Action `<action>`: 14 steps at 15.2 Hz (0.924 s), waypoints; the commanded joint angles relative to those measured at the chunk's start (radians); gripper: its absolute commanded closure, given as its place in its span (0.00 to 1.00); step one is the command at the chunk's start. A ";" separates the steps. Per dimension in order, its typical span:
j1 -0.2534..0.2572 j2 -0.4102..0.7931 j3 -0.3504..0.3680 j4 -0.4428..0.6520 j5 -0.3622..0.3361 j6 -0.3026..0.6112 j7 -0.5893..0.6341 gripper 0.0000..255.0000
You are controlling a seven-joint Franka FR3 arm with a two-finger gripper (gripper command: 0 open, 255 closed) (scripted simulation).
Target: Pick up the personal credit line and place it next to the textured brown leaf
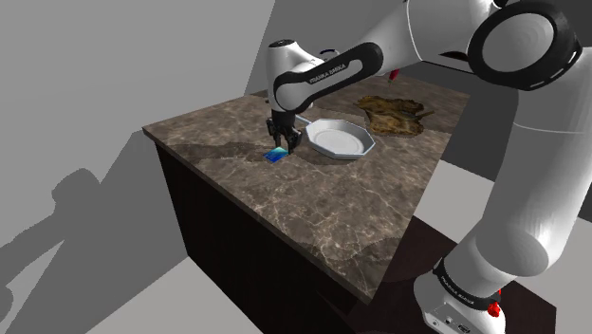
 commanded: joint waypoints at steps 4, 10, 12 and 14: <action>-0.003 -0.028 0.005 0.023 0.015 -0.050 -0.015 1.00; -0.005 -0.060 0.011 0.061 0.033 -0.118 -0.034 1.00; -0.006 -0.069 0.013 0.075 0.038 -0.141 -0.039 1.00; -0.006 -0.078 0.014 0.091 0.043 -0.164 -0.045 1.00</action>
